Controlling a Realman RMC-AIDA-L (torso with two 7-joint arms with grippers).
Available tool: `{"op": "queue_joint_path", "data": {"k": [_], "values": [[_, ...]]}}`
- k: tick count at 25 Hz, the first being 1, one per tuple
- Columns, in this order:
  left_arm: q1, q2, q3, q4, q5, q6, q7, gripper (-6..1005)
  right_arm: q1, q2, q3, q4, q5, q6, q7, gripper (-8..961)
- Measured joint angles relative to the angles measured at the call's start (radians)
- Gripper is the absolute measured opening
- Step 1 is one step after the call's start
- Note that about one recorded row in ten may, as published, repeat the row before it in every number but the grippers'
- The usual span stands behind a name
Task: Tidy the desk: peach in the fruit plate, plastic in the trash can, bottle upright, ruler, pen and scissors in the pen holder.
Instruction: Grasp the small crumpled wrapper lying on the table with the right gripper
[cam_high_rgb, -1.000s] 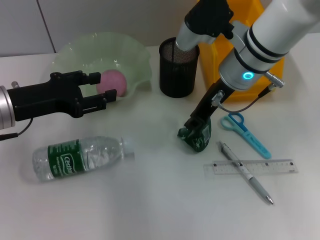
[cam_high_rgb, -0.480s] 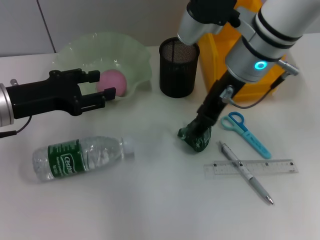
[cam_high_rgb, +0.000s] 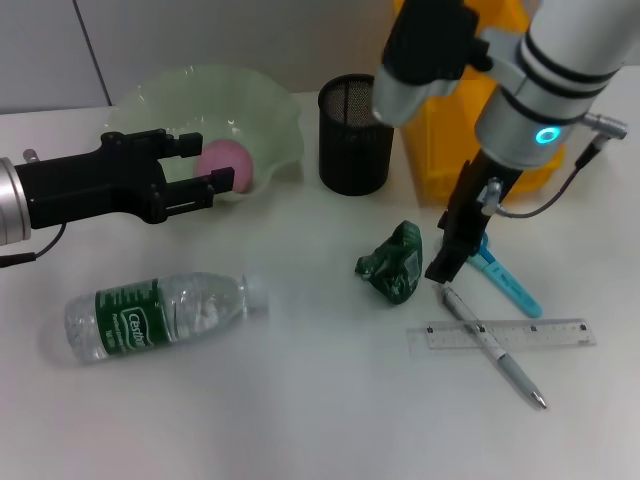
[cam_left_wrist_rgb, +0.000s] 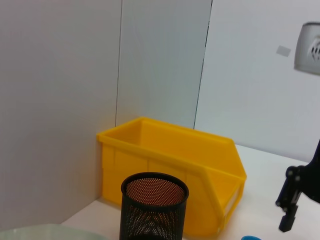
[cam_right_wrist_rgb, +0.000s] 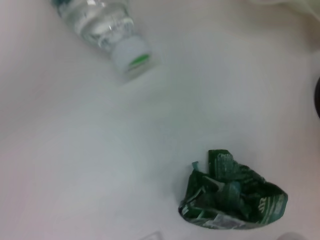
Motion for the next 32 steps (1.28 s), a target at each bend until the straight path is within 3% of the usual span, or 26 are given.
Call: {"op": "queue_joint_path", "data": {"k": [11, 32], "values": [[-0.013, -0.004, 0.002, -0.008, 0.003, -0.004, -0.002, 651, -0.008, 0.008, -0.155, 0.018, 0.021, 0.136, 0.000, 708], [-0.018, -0.004, 0.002, -0.011, 0.005, -0.005, -0.003, 650, 0.015, 0.009, -0.249, 0.116, 0.132, 0.232, -0.042, 709]]}}
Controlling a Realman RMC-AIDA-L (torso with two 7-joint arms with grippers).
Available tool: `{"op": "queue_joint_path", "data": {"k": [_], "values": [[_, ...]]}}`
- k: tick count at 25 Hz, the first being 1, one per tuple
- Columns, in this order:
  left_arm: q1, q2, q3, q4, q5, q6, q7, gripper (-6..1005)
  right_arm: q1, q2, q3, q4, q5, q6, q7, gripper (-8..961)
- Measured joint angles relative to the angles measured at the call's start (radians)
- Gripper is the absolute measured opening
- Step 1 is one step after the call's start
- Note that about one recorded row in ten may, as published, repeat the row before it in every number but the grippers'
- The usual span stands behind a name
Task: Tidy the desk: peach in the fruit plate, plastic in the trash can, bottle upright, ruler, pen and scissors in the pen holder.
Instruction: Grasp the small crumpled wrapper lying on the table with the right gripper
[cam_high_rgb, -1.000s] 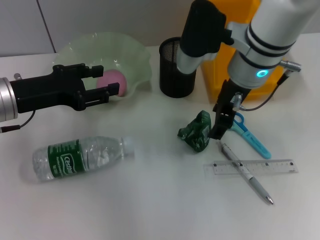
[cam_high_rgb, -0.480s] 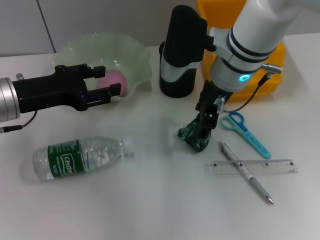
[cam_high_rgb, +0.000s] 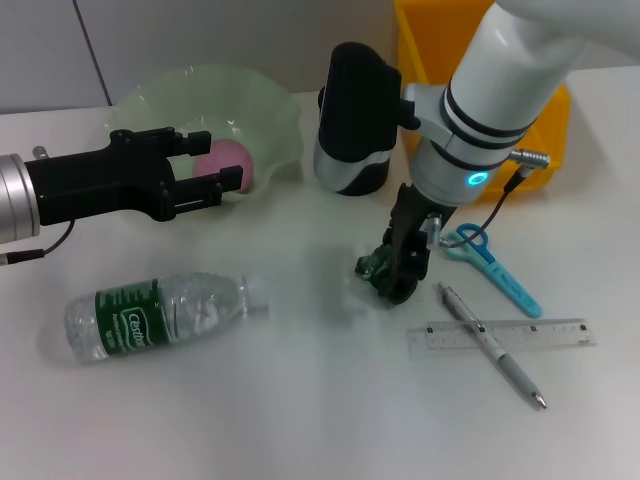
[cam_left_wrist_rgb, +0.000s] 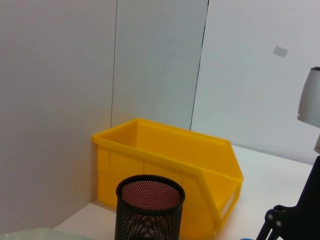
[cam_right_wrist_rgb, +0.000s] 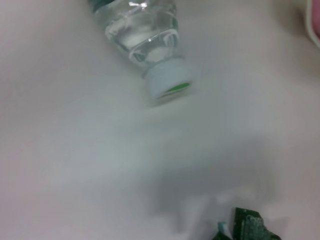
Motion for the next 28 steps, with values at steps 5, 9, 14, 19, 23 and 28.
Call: {"op": "queue_joint_path", "data": {"k": [5, 9, 14, 19, 23, 28], "values": [[-0.002, 0.001, 0.000, 0.000, 0.002, 0.000, 0.000, 650, 0.000, 0.000, 0.000, 0.004, 0.001, -0.001, 0.003, 708], [-0.002, 0.003, 0.000, 0.000, 0.003, -0.003, 0.000, 650, 0.001, -0.002, -0.001, 0.004, -0.012, -0.004, 0.009, 708], [0.002, 0.004, -0.001, 0.000, 0.004, -0.005, 0.000, 650, 0.007, -0.003, -0.002, 0.004, -0.031, -0.011, 0.023, 708], [0.005, 0.006, -0.004, 0.000, 0.004, -0.005, 0.000, 650, 0.010, -0.002, -0.009, 0.003, -0.042, -0.022, 0.024, 708], [0.007, 0.006, -0.004, 0.000, 0.004, -0.005, 0.001, 650, 0.010, -0.001, -0.011, 0.005, -0.046, -0.018, 0.027, 709], [0.008, 0.005, -0.008, -0.001, 0.004, -0.005, 0.001, 650, 0.002, 0.000, -0.012, 0.007, -0.050, -0.002, 0.041, 709]]}}
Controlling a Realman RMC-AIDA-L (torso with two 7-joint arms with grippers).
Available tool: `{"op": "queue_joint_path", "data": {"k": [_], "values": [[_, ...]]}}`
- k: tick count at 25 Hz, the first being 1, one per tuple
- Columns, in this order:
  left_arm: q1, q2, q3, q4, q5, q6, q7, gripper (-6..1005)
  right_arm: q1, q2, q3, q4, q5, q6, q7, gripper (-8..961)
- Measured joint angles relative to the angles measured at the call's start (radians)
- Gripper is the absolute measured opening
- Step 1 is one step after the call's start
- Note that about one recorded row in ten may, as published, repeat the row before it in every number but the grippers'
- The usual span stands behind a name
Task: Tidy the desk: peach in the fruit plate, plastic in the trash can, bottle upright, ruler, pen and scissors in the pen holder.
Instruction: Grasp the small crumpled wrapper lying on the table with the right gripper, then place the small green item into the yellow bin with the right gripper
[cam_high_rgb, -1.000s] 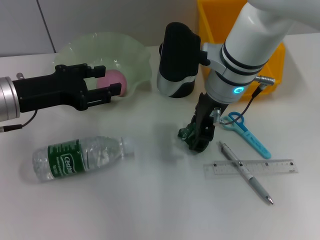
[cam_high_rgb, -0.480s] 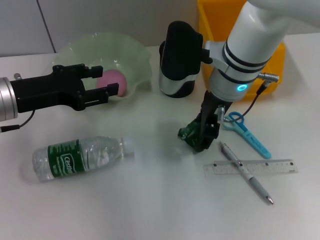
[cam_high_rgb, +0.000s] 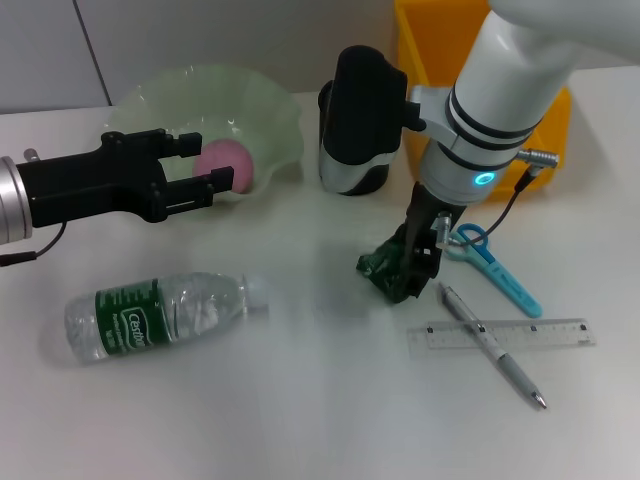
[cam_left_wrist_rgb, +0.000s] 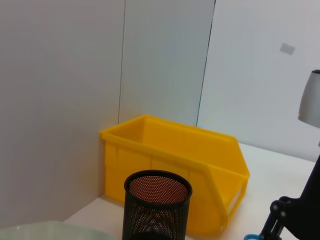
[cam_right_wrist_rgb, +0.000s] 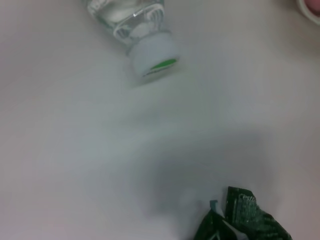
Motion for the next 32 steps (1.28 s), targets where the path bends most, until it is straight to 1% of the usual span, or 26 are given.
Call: {"op": "queue_joint_path", "data": {"k": [5, 11, 15, 19, 20, 21, 22, 25, 26, 27, 32], "values": [[0.001, -0.002, 0.000, 0.000, 0.000, 0.000, 0.000, 650, 0.002, 0.000, 0.000, 0.024, -0.004, 0.005, 0.005, 671], [0.001, -0.004, 0.002, 0.000, 0.000, 0.000, -0.001, 650, -0.002, 0.000, 0.009, 0.015, -0.002, 0.011, 0.008, 440], [0.001, -0.005, 0.002, 0.000, 0.000, 0.000, -0.002, 650, -0.006, -0.002, 0.014, 0.002, 0.000, 0.015, 0.015, 253], [0.001, -0.006, 0.001, 0.000, 0.000, 0.000, -0.007, 650, -0.032, -0.003, 0.015, -0.056, 0.000, 0.015, 0.022, 91], [0.001, -0.006, 0.001, 0.000, 0.000, 0.000, -0.008, 650, -0.043, -0.003, 0.017, -0.081, 0.000, 0.013, 0.024, 52], [0.001, -0.006, 0.001, 0.000, 0.000, 0.000, -0.009, 650, -0.065, -0.004, 0.023, -0.135, 0.000, 0.008, 0.029, 14], [0.001, -0.006, 0.000, 0.000, 0.000, 0.000, -0.010, 650, -0.065, -0.004, 0.023, -0.135, 0.000, 0.008, 0.029, 12], [0.002, -0.005, 0.000, 0.000, 0.000, 0.000, -0.011, 650, -0.101, -0.004, 0.042, -0.220, 0.002, 0.001, 0.039, 7], [0.002, -0.005, 0.000, 0.000, 0.000, 0.000, -0.011, 650, -0.122, -0.005, 0.049, -0.275, 0.002, -0.003, 0.052, 6], [0.002, -0.005, 0.000, 0.000, 0.000, 0.000, -0.011, 650, -0.122, -0.005, 0.049, -0.275, 0.002, -0.003, 0.052, 4], [0.004, -0.003, 0.000, 0.000, -0.002, 0.000, -0.012, 650, -0.198, -0.007, 0.071, -0.450, -0.002, 0.003, 0.095, 1]]}}
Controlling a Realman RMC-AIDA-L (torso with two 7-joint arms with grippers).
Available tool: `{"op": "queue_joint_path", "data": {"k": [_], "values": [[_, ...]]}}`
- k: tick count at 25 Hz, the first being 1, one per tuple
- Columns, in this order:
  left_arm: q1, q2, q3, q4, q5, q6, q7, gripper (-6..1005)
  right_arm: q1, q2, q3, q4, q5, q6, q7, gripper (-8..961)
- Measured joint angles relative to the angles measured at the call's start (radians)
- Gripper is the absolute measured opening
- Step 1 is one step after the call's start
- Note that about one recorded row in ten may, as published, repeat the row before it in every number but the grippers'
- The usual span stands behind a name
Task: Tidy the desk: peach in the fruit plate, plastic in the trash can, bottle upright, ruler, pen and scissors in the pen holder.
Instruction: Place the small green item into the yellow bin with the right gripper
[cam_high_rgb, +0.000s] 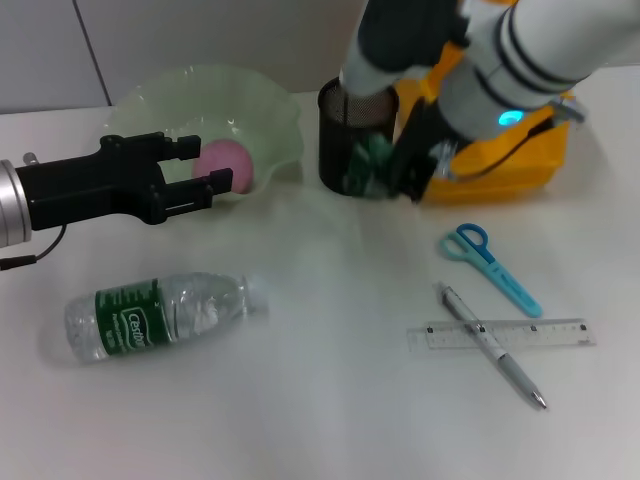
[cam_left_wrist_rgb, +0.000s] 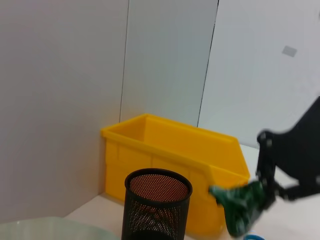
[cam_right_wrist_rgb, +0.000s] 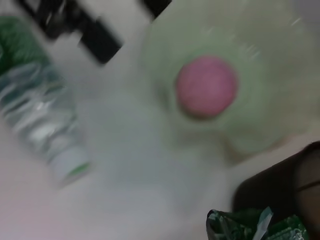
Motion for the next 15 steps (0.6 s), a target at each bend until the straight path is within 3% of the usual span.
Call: {"op": "queue_joint_path", "data": {"k": [4, 15], "values": [[0.002, 0.002, -0.001, 0.000, -0.001, 0.000, 0.000, 650, -0.088, 0.002, 0.062, -0.167, 0.004, 0.054, 0.035, 4], [0.006, 0.006, -0.002, 0.000, 0.000, 0.000, 0.000, 650, -0.231, 0.006, 0.100, -0.292, 0.006, 0.245, 0.118, 13]]}}
